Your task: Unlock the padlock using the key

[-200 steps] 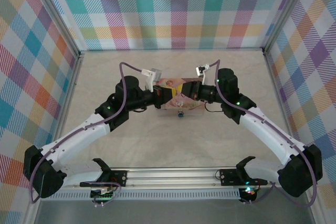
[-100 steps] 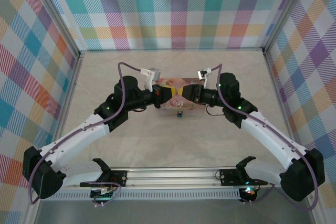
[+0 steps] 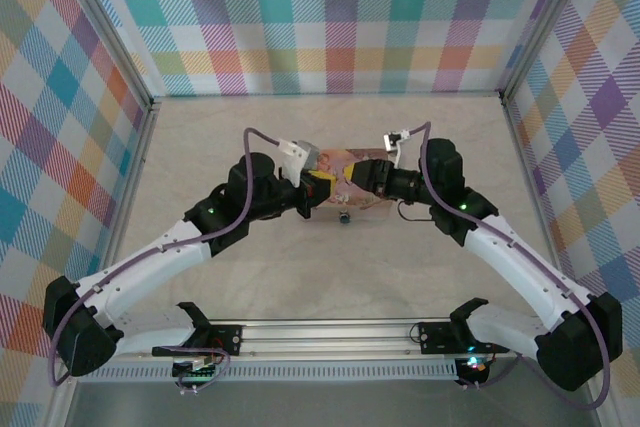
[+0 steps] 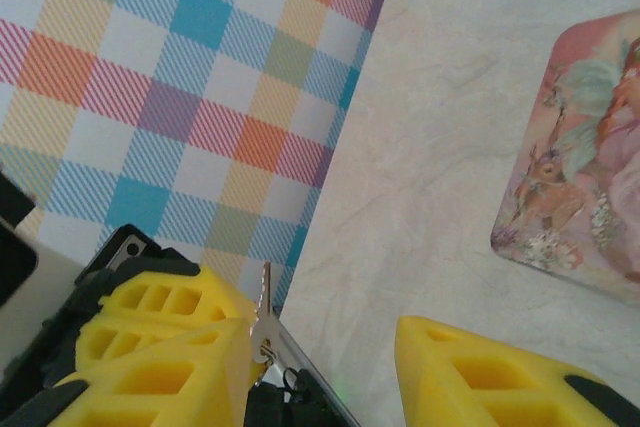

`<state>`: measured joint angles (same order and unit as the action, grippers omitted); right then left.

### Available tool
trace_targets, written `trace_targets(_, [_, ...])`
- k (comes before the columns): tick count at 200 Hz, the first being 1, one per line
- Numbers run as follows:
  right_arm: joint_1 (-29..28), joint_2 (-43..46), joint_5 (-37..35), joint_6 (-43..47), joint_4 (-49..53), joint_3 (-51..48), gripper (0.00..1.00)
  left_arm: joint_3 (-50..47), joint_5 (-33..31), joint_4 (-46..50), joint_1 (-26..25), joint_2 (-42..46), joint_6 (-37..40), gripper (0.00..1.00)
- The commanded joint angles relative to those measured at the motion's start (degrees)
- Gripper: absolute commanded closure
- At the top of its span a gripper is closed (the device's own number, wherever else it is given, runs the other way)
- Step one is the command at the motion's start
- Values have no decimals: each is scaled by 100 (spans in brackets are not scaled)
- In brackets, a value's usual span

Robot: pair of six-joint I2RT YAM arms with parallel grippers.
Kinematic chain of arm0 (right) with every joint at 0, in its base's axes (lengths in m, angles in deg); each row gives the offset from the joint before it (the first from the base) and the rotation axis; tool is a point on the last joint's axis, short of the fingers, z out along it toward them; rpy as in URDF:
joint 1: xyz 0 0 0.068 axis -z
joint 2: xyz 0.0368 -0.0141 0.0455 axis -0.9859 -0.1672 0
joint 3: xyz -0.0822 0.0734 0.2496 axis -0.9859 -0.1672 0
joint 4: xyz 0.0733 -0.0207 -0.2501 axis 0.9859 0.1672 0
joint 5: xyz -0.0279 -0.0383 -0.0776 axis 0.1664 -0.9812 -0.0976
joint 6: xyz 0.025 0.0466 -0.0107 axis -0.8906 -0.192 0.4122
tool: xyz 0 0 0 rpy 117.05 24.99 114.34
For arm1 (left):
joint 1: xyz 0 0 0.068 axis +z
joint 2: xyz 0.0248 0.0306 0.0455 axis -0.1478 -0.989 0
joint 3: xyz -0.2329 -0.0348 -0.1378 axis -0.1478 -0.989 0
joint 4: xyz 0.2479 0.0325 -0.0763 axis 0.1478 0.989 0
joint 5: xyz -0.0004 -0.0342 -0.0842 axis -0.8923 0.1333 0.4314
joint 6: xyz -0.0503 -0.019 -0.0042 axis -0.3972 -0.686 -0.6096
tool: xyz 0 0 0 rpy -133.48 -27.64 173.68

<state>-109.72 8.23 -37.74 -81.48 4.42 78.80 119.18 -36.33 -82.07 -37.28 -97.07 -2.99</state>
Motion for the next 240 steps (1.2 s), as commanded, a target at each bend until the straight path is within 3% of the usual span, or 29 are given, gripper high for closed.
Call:
trace_targets(1, [34,-95,-90,306,502,437,57,-275,-312,-411,-82,311,1339,100])
trace_targets(34, [34,-261,7,578,846,699,57,-731,-209,-984,-83,366,2433,100])
trace_targets(70, [8,-474,440,710,938,933,58,-701,-314,-899,-107,334,2868,100])
trace_targets(155, [-394,-966,504,765,846,1132,63,-762,-277,-785,-225,561,2909,100])
trace_targets(240, [-534,-1034,675,651,451,1040,92,-839,-254,-901,-234,610,2862,100])
